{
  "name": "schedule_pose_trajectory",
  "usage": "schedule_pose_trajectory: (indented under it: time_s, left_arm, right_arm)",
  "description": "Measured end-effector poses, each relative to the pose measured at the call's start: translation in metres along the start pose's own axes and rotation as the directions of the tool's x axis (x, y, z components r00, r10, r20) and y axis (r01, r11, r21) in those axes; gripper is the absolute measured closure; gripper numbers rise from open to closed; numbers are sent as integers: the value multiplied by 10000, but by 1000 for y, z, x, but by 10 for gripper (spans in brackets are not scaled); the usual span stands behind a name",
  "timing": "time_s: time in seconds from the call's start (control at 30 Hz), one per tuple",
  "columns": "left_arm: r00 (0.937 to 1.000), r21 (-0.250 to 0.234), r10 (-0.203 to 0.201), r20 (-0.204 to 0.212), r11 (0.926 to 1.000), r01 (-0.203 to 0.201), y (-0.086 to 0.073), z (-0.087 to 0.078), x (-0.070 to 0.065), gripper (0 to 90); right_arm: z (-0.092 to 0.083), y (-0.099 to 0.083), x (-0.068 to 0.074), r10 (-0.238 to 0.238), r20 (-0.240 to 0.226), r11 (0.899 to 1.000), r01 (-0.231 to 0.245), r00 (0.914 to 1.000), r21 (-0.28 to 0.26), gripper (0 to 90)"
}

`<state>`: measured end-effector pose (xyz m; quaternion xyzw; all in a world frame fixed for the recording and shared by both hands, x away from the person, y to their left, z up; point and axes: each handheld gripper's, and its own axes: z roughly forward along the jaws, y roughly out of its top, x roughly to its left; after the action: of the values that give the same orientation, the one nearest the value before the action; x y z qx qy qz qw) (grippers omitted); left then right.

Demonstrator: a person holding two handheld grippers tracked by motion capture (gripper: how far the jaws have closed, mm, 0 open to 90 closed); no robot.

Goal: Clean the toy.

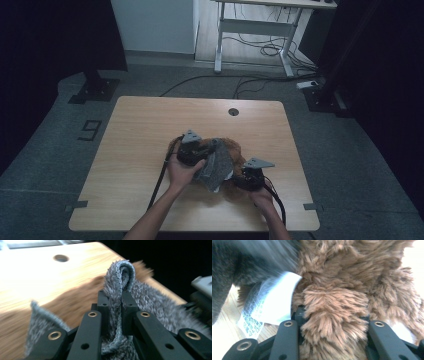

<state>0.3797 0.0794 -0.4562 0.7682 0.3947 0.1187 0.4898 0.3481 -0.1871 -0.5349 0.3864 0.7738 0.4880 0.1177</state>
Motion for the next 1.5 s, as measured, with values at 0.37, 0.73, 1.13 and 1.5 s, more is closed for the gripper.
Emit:
schedule_pose_trajectory:
  time_s: [0.37,0.73,1.13,1.5]
  left_arm:
    - [9946,-401,-809,-652,9961,784,-49,-57,50,806]
    - [9729,88,-1909,-1302,9810,1936,-80,-71,89,806]
    - [9972,-973,-751,58,9924,753,-2,-82,31,807]
    - [9890,-5,764,1263,9970,-770,69,13,-57,806]
  right_arm:
    - [0,-1,1,80,-120,10000,-80,9999,1,602]
    - [-1,-3,-2,220,-86,9998,-220,9997,23,604]
    - [-1,-3,-6,98,-108,9999,-98,9999,50,605]
    - [-1,-3,-7,66,-176,10000,-65,9998,39,605]
